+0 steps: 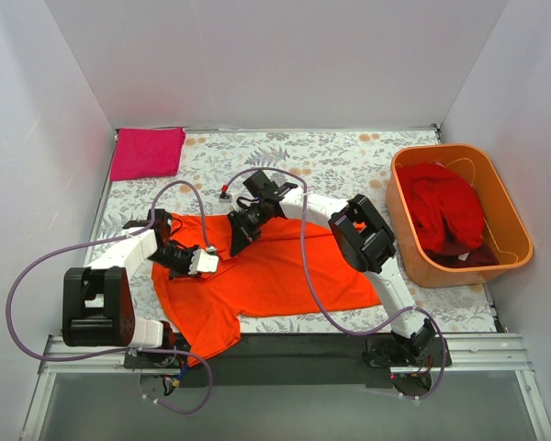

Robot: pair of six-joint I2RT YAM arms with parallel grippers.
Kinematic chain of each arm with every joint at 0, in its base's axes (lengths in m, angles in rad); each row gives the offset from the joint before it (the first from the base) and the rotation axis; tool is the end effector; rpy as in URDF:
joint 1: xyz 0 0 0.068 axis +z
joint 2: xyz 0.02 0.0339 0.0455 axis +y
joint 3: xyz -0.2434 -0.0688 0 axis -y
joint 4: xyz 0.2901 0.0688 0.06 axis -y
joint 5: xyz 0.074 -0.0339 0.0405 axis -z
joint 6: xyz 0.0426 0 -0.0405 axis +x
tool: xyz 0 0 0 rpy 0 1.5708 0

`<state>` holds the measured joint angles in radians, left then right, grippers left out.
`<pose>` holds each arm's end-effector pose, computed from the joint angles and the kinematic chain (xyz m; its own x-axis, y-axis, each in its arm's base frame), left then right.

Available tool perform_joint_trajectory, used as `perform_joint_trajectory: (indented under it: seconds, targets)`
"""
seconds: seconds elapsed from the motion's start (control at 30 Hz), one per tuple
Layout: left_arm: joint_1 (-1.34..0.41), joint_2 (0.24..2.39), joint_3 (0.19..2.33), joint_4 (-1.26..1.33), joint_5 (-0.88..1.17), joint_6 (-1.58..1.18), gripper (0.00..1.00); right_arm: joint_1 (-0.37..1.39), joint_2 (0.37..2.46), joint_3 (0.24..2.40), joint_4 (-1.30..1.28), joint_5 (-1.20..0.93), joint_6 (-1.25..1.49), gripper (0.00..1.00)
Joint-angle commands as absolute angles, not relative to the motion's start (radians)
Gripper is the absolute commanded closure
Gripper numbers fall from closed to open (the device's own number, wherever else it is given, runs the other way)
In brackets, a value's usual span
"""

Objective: Fold and stack the t-shirts
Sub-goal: Fold the tshirt

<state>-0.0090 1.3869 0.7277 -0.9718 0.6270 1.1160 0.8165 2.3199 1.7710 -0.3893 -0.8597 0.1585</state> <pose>0.2348 -0.0271 0.1142 -0.4636 0.7317 -0.4997 0.8844 0.3478 -0.3113 0.3358 0.4045 0.1095 -0.6688 -0.5614 -0.4874 -0.6854 0.2117 0.6967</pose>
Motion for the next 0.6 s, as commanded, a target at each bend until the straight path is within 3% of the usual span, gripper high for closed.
perform_joint_trajectory:
  seconds: [0.0, 0.07, 0.57]
  targets:
    - [-0.008, 1.347, 0.745, -1.005, 0.64, 1.131, 0.96, 0.819, 2.322, 1.782, -0.371, -0.882, 0.156, 0.99]
    - [-0.008, 1.324, 0.753, -1.028, 0.64, 1.126, 1.0, 0.818, 2.315, 1.782, -0.371, -0.881, 0.153, 0.99]
    - [0.038, 1.27, 0.704, -1.081, 0.561, 1.124, 1.0, 0.818, 2.286, 1.683, -0.379, -0.87, 0.12, 0.99]
